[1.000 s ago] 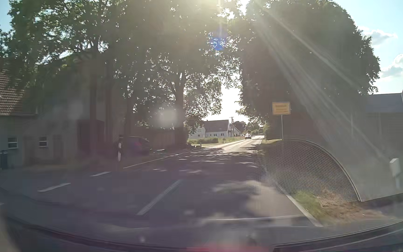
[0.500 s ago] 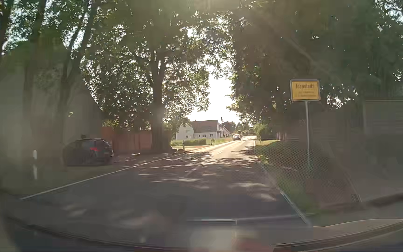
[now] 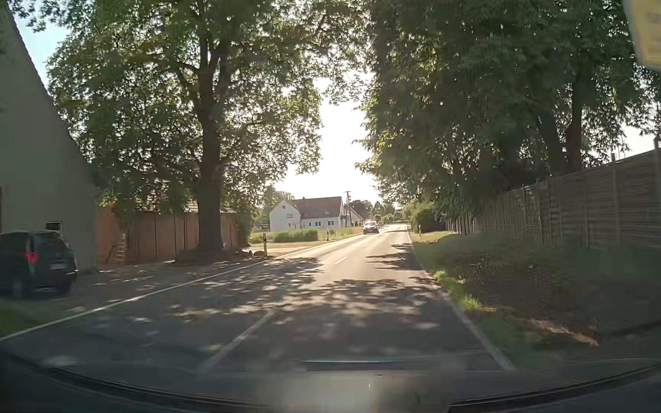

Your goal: Follow the waypoints while adhering to traffic rules and regulations

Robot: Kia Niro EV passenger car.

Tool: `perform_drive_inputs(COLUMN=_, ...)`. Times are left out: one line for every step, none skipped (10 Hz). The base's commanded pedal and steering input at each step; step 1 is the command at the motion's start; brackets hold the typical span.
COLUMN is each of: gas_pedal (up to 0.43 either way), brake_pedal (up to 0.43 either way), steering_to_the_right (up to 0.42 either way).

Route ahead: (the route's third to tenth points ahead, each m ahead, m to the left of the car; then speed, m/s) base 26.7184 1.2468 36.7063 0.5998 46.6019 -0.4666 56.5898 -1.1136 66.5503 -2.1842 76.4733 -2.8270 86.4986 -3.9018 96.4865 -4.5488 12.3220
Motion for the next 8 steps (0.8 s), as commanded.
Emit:
perform_drive_inputs(gas_pedal=0.098, brake_pedal=0.006, steering_to_the_right=0.015)
perform_drive_inputs(gas_pedal=0.098, brake_pedal=0.006, steering_to_the_right=0.016)
perform_drive_inputs(gas_pedal=0.098, brake_pedal=0.006, steering_to_the_right=0.02)
perform_drive_inputs(gas_pedal=0.098, brake_pedal=0.006, steering_to_the_right=0.022)
perform_drive_inputs(gas_pedal=0.098, brake_pedal=0.006, steering_to_the_right=0.022)
perform_drive_inputs(gas_pedal=0.098, brake_pedal=0.006, steering_to_the_right=0.022)
perform_drive_inputs(gas_pedal=0.098, brake_pedal=0.006, steering_to_the_right=0.022)
perform_drive_inputs(gas_pedal=0.098, brake_pedal=0.006, steering_to_the_right=0.021)
